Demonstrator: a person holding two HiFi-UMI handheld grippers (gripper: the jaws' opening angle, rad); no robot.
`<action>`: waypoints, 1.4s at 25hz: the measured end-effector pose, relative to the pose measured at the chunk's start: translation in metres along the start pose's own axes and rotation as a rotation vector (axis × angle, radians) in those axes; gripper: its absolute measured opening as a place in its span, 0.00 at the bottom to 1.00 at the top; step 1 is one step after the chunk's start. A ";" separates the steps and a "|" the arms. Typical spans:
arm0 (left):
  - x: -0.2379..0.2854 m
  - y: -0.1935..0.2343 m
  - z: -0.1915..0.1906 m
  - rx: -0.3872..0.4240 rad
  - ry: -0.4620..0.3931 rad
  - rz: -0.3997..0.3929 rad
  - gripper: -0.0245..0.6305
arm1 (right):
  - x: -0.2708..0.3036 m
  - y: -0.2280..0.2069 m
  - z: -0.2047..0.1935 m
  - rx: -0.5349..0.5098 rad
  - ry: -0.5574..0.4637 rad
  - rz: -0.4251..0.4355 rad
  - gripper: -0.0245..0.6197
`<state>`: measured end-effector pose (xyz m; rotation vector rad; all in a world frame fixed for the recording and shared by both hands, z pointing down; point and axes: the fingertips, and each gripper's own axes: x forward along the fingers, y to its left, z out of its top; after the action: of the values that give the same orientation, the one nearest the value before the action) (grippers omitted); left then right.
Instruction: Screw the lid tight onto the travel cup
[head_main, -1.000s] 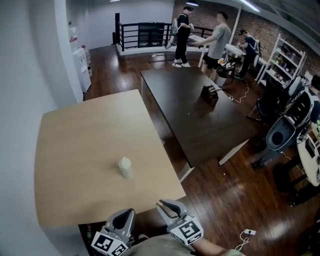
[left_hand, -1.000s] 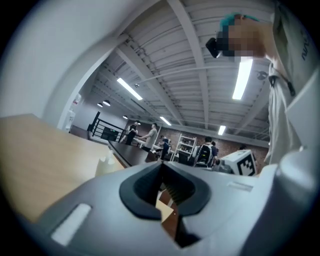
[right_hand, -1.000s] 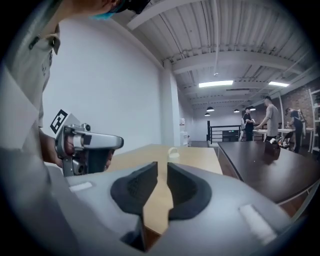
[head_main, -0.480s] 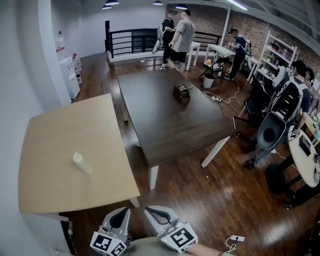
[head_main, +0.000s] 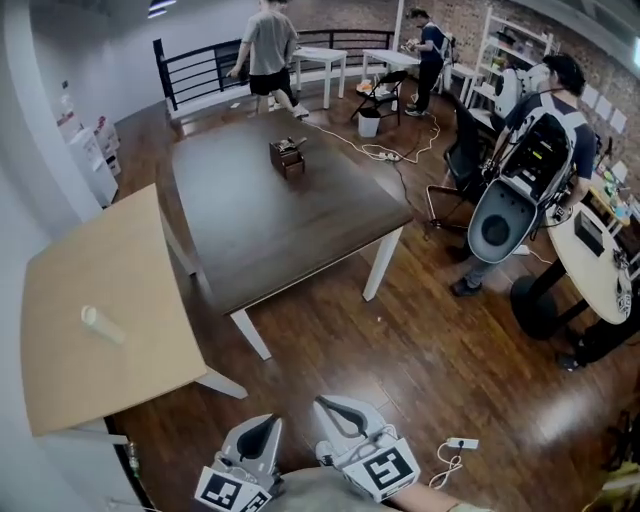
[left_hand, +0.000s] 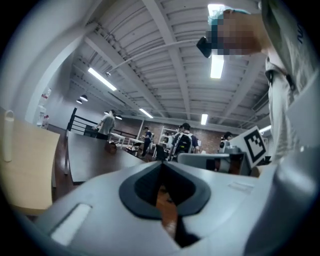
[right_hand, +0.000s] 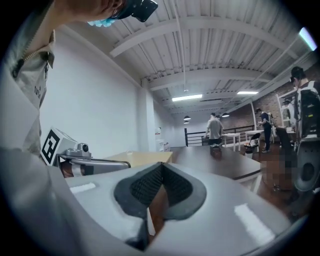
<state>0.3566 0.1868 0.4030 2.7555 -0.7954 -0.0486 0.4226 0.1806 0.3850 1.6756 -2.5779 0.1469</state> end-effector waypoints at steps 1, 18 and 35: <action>0.004 -0.007 -0.004 0.002 0.013 -0.015 0.04 | -0.009 -0.005 -0.003 0.000 0.005 -0.022 0.04; 0.014 -0.037 -0.037 0.139 0.114 -0.057 0.04 | -0.056 -0.005 -0.054 0.027 0.088 -0.105 0.04; 0.022 -0.008 -0.037 0.135 0.078 0.157 0.04 | -0.045 -0.019 -0.050 -0.004 0.066 -0.041 0.04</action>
<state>0.3834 0.1906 0.4379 2.7888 -1.0249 0.1479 0.4578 0.2192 0.4311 1.6916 -2.4928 0.1912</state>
